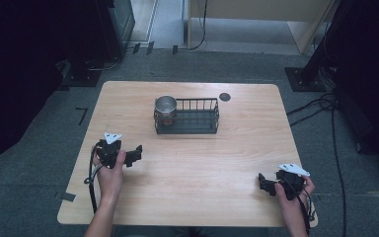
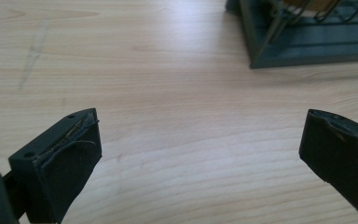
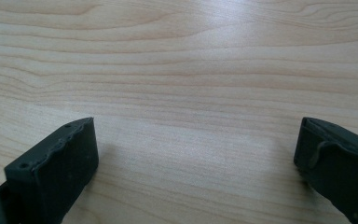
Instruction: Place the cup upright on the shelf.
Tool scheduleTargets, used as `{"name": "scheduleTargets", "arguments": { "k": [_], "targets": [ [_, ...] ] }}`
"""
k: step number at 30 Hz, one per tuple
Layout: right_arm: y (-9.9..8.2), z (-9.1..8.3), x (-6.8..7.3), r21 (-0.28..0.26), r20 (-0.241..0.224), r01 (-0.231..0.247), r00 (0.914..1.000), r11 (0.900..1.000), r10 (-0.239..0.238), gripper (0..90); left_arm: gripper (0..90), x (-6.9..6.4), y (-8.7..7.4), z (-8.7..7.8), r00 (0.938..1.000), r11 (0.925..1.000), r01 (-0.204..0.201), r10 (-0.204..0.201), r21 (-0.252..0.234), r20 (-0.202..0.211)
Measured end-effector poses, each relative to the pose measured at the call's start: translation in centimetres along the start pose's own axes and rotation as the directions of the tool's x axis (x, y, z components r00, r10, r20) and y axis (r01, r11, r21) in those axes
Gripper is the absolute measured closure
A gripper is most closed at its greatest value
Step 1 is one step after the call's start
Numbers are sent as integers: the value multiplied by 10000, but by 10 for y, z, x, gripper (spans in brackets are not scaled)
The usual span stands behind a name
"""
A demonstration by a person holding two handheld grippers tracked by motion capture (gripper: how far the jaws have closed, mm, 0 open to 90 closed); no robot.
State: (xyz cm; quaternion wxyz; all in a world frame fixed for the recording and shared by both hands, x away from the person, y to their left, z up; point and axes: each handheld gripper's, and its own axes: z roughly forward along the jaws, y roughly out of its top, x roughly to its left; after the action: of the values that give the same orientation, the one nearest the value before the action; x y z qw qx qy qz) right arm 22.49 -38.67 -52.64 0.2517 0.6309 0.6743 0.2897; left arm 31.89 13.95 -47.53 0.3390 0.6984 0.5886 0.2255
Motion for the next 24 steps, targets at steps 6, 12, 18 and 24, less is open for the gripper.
{"name": "scheduleTargets", "arguments": {
  "k": [6,12,18,24],
  "targets": [
    [0,0,0,0,1,0,10000,10000,0,0,0,10,-16,-5,9997,9999,32,-28,156,-247],
    [0,0,0,0,2,2,10000,10000,-2,0,0,17,-32,-8,9974,9995,-56,79,321,-712],
    [0,0,0,-1,2,2,10000,10000,-2,0,0,30,-53,-9,9945,9980,17,49,633,-1044],
    [0,0,0,-14,6,18,10000,10000,-18,0,0,40,-67,-19,9897,9973,-101,203,723,-1420]
  ]
}}
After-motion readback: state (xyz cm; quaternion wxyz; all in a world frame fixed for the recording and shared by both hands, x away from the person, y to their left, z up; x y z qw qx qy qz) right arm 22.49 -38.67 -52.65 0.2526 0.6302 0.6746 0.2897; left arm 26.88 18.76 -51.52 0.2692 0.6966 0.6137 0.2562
